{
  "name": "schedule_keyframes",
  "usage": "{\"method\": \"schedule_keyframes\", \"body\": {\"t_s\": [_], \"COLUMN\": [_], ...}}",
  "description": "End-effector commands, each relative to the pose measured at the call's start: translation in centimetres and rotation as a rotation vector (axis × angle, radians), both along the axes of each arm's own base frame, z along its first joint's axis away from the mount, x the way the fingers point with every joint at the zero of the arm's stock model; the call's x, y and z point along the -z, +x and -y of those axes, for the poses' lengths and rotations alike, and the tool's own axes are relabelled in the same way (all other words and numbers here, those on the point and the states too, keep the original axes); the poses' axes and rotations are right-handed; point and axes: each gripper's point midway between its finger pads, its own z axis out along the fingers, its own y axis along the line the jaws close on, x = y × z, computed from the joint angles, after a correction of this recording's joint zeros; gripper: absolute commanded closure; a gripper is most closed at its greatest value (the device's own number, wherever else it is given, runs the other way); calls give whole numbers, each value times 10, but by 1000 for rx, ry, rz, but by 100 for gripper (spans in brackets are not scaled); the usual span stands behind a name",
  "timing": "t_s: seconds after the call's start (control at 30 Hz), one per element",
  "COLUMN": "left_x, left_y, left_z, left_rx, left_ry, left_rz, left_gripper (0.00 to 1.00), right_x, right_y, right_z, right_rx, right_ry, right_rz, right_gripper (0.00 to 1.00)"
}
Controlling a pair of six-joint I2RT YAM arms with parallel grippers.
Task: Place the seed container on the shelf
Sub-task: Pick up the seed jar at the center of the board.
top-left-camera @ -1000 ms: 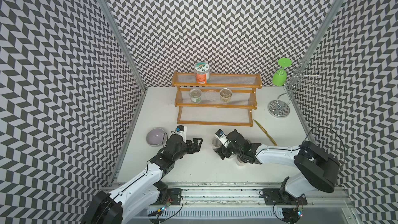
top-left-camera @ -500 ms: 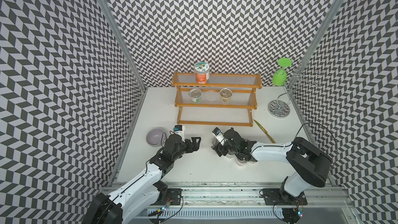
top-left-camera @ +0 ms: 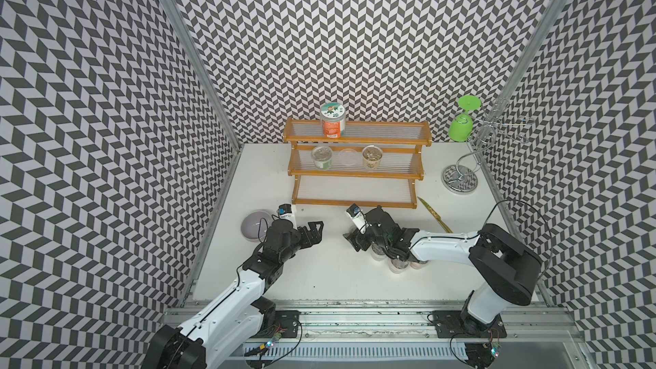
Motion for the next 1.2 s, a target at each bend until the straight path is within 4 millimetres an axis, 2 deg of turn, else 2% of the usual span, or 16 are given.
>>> {"method": "schedule_keyframes", "body": {"t_s": [0.0,0.17,0.27,0.37,0.43,0.57,0.67,0.97,1.17], "left_x": [-9,-12,-10,-10,-10,-11,-12,-10,4], "left_y": [2,3,3,4,4,4,4,5,9], "left_z": [-2,1,1,2,3,3,2,-2,-32], "left_rx": [11,33,37,40,45,44,40,13,-104], "left_ry": [2,-14,-14,-19,-20,-22,-22,-20,-90], "left_rz": [17,26,20,17,17,18,18,9,-56], "left_gripper": [6,6,6,6,6,6,6,5,4], "right_x": [4,7,15,18,18,12,2,-24,-36], "right_y": [-4,-16,-20,-21,-20,-16,-12,6,36], "right_z": [0,8,14,12,10,6,2,-12,-38], "right_rx": [3,-26,-29,-39,-41,-41,-34,-3,47], "right_ry": [3,-30,-53,-69,-66,-53,-29,30,68], "right_rz": [-16,-53,-66,-82,-82,-73,-54,1,35], "right_gripper": [15,13,15,17,22,23,27,27,26]}}
